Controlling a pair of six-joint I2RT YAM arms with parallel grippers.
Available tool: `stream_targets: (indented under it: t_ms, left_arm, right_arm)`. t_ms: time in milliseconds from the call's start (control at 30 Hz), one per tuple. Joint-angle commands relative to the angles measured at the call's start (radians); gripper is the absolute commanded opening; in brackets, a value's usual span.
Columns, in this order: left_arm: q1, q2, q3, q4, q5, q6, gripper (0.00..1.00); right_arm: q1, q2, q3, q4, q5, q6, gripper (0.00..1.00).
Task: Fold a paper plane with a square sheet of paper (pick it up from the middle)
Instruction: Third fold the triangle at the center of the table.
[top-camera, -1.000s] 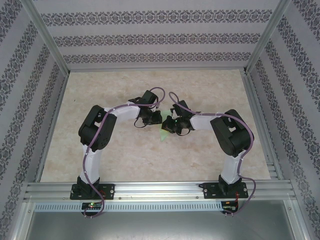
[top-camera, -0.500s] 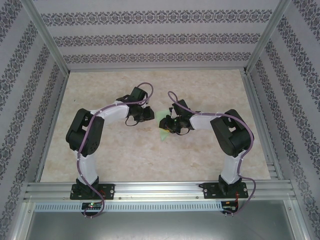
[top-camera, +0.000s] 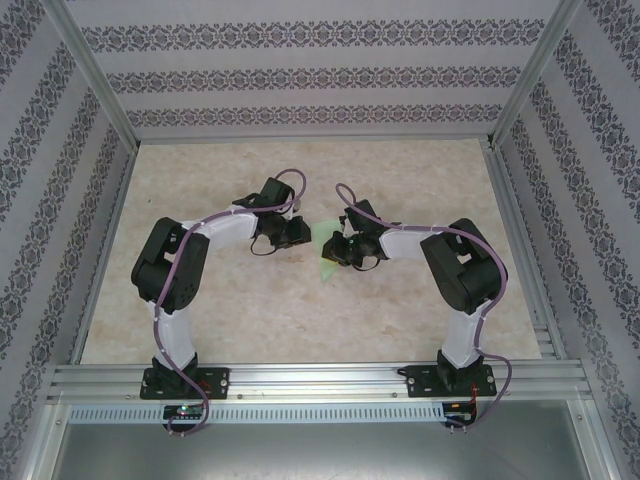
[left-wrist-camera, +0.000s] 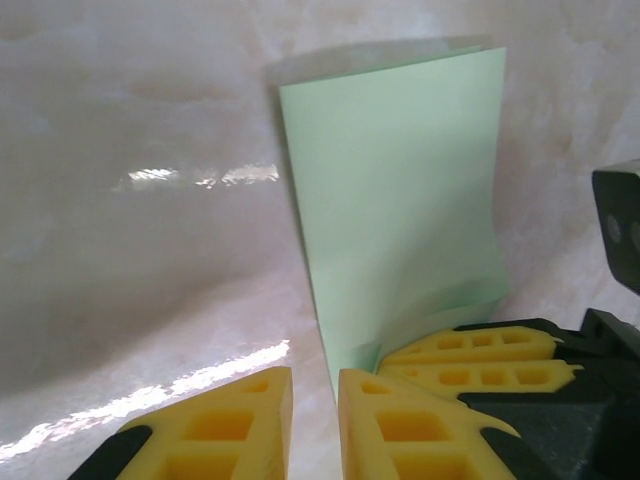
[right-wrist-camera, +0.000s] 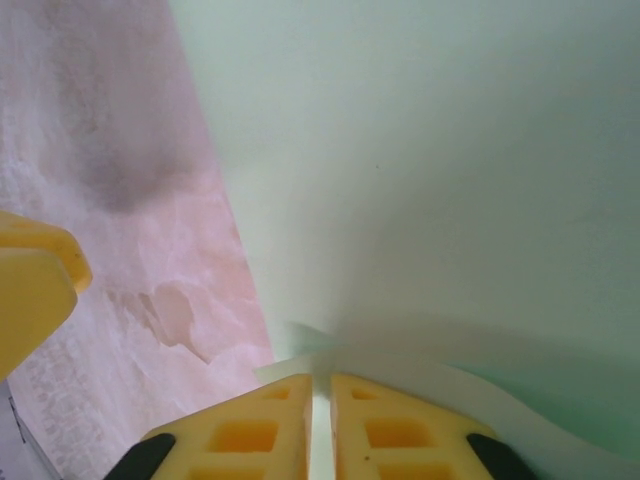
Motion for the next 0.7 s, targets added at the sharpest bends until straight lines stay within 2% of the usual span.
stream_targets:
  t_ms: [0, 267, 667]
  left_arm:
    - [0.002, -0.022, -0.020, 0.053, 0.058, -0.014, 0.19]
    - [-0.041, 0.002, -0.030, 0.065, 0.105, -0.011, 0.09]
    - [-0.077, 0.062, 0.000, 0.059, 0.110, -0.014, 0.01]
  right_arm:
    - [0.003, 0.022, -0.016, -0.017, 0.026, -0.020, 0.09]
    - [0.001, 0.023, -0.019, -0.030, 0.026, -0.027, 0.00]
    - [0.000, 0.020, -0.019, -0.032, 0.029, -0.027, 0.00]
